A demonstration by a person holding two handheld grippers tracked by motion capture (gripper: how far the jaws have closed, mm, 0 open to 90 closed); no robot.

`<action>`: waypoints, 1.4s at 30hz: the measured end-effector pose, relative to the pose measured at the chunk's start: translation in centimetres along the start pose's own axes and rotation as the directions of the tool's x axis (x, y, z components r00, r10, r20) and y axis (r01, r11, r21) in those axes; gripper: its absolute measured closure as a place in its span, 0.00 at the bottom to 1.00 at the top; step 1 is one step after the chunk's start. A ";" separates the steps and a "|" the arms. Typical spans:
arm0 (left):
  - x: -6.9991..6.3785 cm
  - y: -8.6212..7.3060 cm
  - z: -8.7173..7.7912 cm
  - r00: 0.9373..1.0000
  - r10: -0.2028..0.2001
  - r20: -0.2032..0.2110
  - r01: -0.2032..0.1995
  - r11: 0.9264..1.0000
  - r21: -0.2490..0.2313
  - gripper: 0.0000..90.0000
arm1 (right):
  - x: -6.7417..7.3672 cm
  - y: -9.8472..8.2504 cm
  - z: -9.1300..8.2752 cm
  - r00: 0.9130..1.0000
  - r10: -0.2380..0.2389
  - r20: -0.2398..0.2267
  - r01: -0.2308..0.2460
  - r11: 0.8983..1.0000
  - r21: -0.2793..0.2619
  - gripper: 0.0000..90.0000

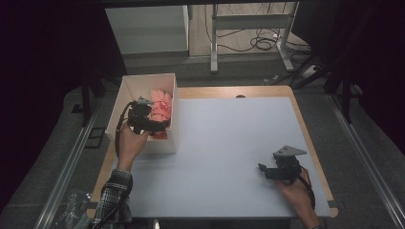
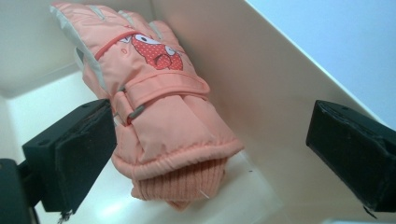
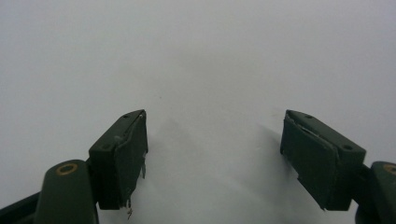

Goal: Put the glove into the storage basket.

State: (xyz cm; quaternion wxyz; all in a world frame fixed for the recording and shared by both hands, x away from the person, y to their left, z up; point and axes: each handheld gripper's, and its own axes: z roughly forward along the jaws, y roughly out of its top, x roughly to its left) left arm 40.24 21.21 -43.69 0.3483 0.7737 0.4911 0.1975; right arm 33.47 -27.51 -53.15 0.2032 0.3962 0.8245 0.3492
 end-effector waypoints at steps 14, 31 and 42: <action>-0.3 -1.5 -1.3 1.000 -0.001 0.004 0.001 1.000 -0.027 0.02 | 0.0 0.0 0.0 1.000 -0.002 0.002 0.002 1.000 0.002 0.26; -0.9 -3.3 -2.7 0.999 -0.003 0.035 0.004 0.999 -0.045 0.03 | 0.0 0.0 0.0 1.000 -0.001 0.003 0.001 1.000 0.002 0.25; -1.3 -4.6 -3.8 0.999 0.007 0.050 -0.005 0.999 -0.042 0.03 | 0.0 0.0 0.0 1.000 -0.001 0.003 0.001 1.000 0.002 0.25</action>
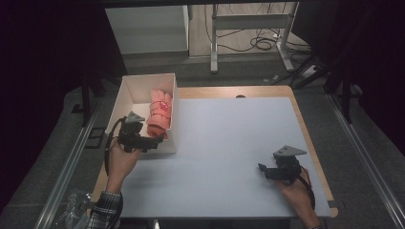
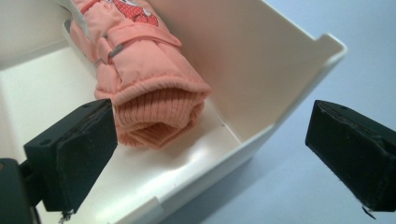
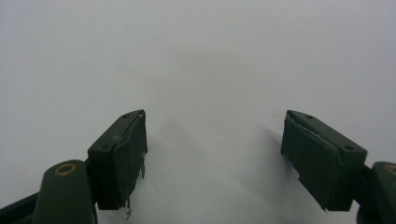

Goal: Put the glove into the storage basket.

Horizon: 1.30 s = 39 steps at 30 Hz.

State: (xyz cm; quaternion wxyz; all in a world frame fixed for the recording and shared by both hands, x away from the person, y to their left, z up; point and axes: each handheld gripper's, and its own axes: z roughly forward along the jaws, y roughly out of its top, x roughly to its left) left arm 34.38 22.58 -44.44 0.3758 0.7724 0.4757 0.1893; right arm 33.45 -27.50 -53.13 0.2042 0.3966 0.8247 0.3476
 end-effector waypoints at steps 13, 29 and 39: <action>-1.0 -1.6 -0.7 0.999 -0.009 0.035 0.010 1.000 -0.013 0.03 | 0.0 0.0 0.0 1.000 0.000 0.001 0.000 1.000 0.000 0.25; -4.5 -2.8 -0.3 0.992 0.030 0.126 -0.027 0.999 -0.025 0.03 | 0.0 0.0 0.0 1.000 0.000 0.001 0.000 1.000 0.000 0.25; -7.2 -2.6 0.5 0.980 0.078 0.183 -0.073 0.997 -0.035 0.03 | 0.0 0.0 0.0 1.000 0.000 0.002 0.000 1.000 0.000 0.25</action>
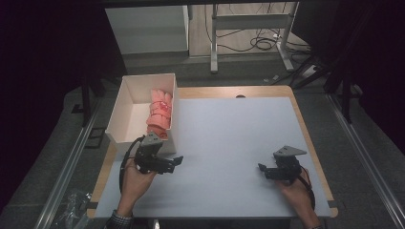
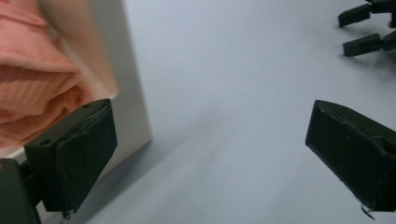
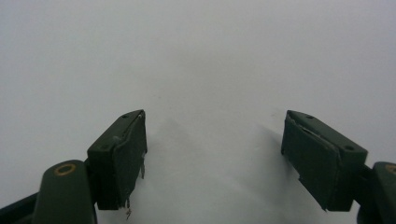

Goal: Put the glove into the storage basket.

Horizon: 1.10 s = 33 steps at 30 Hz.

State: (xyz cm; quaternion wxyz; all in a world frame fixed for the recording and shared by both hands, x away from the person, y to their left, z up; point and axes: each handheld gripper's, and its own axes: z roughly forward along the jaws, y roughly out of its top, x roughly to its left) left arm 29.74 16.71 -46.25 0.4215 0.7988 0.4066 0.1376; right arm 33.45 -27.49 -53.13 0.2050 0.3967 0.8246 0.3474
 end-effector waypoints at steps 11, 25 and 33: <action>-2.4 -0.2 3.1 0.997 0.053 0.063 -0.055 0.998 0.033 0.03 | 0.0 0.0 0.0 1.000 -0.001 0.000 0.001 1.000 0.000 0.25; -4.1 -1.6 7.5 0.991 0.097 0.096 -0.106 0.990 0.093 0.03 | 0.0 0.0 0.0 1.000 -0.001 0.000 0.001 1.000 0.000 0.25; -4.4 -3.1 9.6 0.988 0.103 0.113 -0.118 0.984 0.130 0.03 | 0.0 0.0 0.0 1.000 -0.002 0.000 0.002 1.000 0.000 0.25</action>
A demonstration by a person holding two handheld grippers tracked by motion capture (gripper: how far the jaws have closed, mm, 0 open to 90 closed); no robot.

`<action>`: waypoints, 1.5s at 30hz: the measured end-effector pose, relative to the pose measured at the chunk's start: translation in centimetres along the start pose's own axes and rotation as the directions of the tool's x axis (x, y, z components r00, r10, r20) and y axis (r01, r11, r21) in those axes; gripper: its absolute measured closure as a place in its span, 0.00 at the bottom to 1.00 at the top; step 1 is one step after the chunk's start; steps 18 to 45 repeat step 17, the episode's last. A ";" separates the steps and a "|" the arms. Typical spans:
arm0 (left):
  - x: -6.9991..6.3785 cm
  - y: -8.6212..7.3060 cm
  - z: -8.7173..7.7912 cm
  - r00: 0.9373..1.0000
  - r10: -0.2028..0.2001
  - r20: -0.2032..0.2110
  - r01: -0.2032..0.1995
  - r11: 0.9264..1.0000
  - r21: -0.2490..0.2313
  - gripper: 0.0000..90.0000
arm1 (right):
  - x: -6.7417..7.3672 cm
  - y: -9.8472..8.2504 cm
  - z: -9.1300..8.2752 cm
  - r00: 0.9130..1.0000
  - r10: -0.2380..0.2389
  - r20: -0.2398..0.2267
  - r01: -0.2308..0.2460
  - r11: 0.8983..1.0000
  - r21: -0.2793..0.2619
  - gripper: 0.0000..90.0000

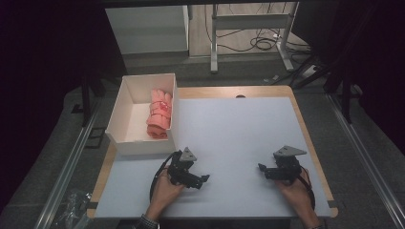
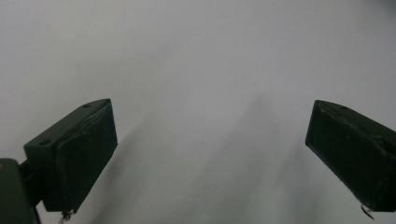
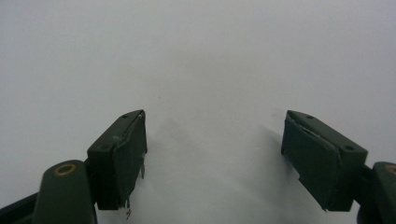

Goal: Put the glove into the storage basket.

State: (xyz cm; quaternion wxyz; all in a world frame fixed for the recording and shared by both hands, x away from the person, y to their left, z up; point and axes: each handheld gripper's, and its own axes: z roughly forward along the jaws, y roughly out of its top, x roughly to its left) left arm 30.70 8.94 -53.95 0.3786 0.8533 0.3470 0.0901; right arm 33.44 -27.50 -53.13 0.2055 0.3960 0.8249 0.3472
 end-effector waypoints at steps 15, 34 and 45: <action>-0.8 -0.3 0.9 0.998 0.050 -0.045 -0.048 0.998 0.035 0.00 | 0.0 0.0 0.0 1.000 0.001 -0.001 -0.001 1.000 -0.001 0.25; -0.8 -0.3 0.9 0.997 0.057 -0.048 -0.055 0.998 0.035 0.00 | 0.0 0.0 0.0 1.000 0.001 -0.001 -0.001 1.000 -0.001 0.25; -0.8 -0.3 0.9 0.997 0.057 -0.048 -0.055 0.998 0.035 0.00 | 0.0 0.0 0.0 1.000 0.001 -0.001 -0.001 1.000 -0.001 0.25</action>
